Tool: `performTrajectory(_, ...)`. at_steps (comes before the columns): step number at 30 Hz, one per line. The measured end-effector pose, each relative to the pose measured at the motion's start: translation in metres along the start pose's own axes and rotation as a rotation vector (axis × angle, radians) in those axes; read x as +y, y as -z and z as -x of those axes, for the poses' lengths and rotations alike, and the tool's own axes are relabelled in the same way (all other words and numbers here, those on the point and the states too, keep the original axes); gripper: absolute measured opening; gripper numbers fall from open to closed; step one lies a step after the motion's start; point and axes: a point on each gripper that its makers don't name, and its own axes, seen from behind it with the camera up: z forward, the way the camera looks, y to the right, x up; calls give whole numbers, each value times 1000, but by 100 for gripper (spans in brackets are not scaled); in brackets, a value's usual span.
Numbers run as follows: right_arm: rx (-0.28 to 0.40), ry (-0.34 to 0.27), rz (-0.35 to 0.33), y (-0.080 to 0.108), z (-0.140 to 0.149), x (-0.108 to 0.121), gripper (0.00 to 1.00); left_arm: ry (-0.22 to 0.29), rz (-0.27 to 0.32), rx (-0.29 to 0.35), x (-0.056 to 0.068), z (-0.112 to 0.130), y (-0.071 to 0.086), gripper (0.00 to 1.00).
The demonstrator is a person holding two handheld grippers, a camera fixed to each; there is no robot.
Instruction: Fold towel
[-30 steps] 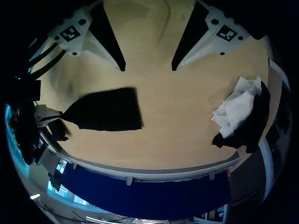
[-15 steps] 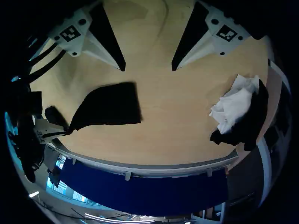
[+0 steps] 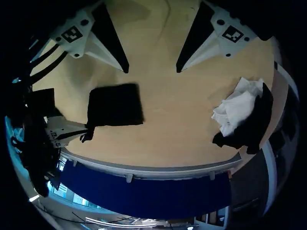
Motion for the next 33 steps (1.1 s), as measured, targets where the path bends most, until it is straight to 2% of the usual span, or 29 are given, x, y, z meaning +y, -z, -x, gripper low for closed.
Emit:
performTrajectory(5, -1, -1, -84, -40, -2, -43, 4, 13, -10, 7, -5, 1, 3, 91)
performTrajectory(8, -15, -22, -137, -64, 5, -67, 4, 22, -16, 7, -7, 4, 3, 91)
performTrajectory(12, -53, -57, -178, -88, 22, -87, 4, 34, -19, 4, -10, 8, 3, 91)
performTrajectory(15, -65, -64, -185, -93, 28, -91, 4, 40, -17, 5, -10, 9, 2, 91)
performTrajectory(22, -68, -63, -190, -92, 28, -89, 7, 39, -13, 4, -12, 8, 0, 91)
performTrajectory(24, -65, -65, -188, -90, 27, -87, 14, 35, -14, 4, -12, 8, 0, 91)
performTrajectory(26, -60, -64, -176, -88, 27, -84, 27, 34, -16, 4, -14, 8, 0, 92)
performTrajectory(29, -52, -60, -166, -84, 27, -81, 53, 35, -17, 3, -15, 8, 1, 91)
performTrajectory(32, -44, -56, -157, -79, 27, -78, 88, 38, -18, 1, -16, 10, 2, 91)
performTrajectory(33, -42, -55, -153, -78, 28, -77, 91, 38, -19, 0, -16, 11, 2, 91)
